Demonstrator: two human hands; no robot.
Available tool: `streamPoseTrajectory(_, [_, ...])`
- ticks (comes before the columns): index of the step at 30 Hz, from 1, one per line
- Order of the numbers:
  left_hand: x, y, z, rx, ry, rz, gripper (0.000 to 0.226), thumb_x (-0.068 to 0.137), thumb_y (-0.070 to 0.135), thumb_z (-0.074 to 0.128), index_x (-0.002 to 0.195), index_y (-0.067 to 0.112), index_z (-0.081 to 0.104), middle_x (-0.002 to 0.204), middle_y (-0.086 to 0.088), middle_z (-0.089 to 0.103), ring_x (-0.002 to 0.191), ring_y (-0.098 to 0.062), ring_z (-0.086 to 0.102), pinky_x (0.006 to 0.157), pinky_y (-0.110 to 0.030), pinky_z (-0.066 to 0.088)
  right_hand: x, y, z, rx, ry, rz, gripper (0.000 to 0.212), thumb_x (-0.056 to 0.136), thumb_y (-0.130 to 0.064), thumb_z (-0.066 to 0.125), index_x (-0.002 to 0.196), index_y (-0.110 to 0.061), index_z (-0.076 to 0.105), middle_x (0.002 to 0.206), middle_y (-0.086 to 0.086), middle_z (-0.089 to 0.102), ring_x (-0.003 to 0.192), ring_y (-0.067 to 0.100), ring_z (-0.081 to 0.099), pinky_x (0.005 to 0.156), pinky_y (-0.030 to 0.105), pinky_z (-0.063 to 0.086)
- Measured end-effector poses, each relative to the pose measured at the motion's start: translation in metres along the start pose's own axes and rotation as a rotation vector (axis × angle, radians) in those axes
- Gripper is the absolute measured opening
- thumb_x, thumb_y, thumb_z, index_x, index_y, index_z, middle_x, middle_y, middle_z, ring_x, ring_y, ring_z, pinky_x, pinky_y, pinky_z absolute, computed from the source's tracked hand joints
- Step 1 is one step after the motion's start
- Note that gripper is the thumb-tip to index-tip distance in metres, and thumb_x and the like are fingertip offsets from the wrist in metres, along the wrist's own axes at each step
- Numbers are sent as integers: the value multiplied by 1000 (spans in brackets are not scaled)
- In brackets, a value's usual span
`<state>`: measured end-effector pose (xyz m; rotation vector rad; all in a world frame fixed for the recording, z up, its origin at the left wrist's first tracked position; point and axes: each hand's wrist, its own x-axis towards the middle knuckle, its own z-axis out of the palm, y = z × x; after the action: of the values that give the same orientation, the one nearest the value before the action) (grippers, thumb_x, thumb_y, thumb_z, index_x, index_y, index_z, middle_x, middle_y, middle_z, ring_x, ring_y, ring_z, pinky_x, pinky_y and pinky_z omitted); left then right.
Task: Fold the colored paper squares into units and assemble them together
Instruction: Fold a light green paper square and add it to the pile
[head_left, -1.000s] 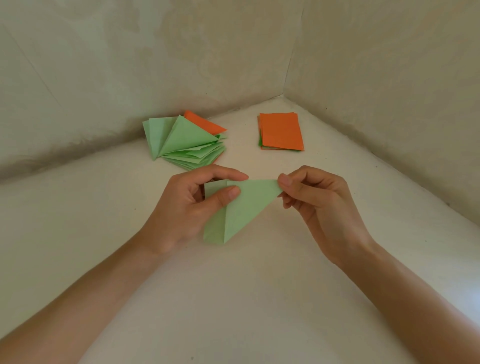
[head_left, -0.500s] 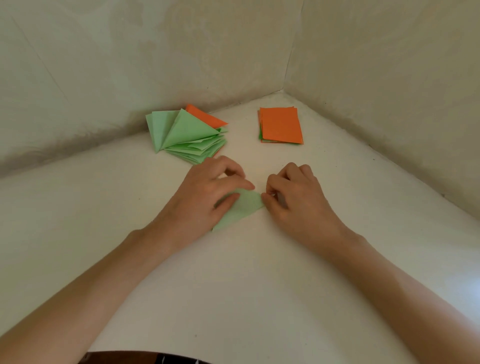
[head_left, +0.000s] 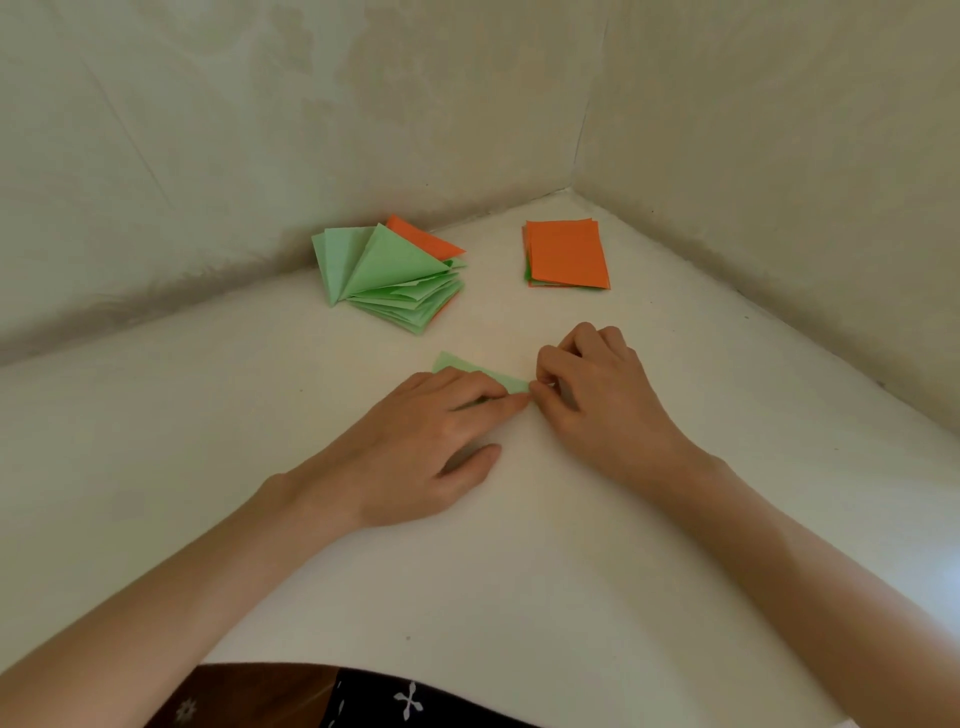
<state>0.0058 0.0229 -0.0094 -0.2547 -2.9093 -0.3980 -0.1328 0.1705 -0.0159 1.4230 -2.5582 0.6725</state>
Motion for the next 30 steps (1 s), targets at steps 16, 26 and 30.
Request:
streamPoseTrajectory(16, [-56,-4,-22,197,64,-29,37,94,28,40,113,15,69,109,4,64,99,-14,54,92,-28,33,-2,-4,-2,-73,-2,15,11,89,-21,55,83,-12,55,89,3,45,83,19,34,71,32,31])
streamPoseTrajectory(26, [-27,1,-17,351,136,-239,42,93,34,33,82,16,69,90,3,67,87,-20,62,94,-37,31,-3,-10,-14,-44,-185,-354,46,78,-11,36,113,-17,67,116,6,61,109,29,52,98,33,36])
streamPoseTrajectory(30, [-14,-3,-12,335,160,-336,42,90,36,35,78,14,69,85,0,65,81,-23,62,83,-34,33,-8,-18,-15,34,-201,-370,36,86,-20,43,112,-20,68,100,4,58,87,24,52,82,31,40])
